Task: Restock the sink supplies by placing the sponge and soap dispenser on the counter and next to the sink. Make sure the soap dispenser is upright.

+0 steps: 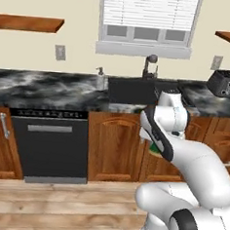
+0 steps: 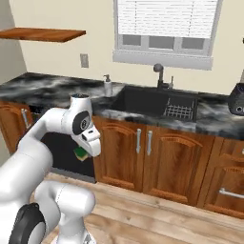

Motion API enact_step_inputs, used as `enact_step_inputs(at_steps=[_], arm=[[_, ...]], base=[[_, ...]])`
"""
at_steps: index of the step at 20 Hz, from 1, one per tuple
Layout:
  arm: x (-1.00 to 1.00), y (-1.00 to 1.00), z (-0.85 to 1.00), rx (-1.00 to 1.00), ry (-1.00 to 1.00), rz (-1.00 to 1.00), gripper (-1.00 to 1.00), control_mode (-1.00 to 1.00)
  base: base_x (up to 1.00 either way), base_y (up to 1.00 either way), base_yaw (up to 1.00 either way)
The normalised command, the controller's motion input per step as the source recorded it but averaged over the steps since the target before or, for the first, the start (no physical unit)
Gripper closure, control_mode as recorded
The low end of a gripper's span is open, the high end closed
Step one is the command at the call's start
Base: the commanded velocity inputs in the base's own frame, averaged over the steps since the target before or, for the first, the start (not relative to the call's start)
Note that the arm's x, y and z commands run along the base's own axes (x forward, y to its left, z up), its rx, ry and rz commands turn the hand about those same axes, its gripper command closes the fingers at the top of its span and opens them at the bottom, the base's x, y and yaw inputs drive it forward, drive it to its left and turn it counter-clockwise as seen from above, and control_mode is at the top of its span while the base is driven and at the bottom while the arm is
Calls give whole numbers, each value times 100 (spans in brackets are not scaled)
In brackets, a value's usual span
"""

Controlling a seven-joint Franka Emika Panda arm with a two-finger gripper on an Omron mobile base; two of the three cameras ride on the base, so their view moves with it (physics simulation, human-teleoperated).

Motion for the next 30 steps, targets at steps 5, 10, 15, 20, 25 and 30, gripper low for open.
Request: enact_step_inputs(at_steps=[5,10,15,20,25,30], arm=[[0,0,0,0,0,0,100,100],[0,0,0,0,0,0,100,100],[0,0,0,0,0,0,100,100],[0,0,0,0,0,0,100,100],[39,-7,-2,3,7,0,100,-100],[100,0,-36,1,27,0,100,-100]], base=[[100,-37,-24],[93,-83,-10],[56,-93,-4],[30,-81,-5],[38,-32,0],[0,0,0]])
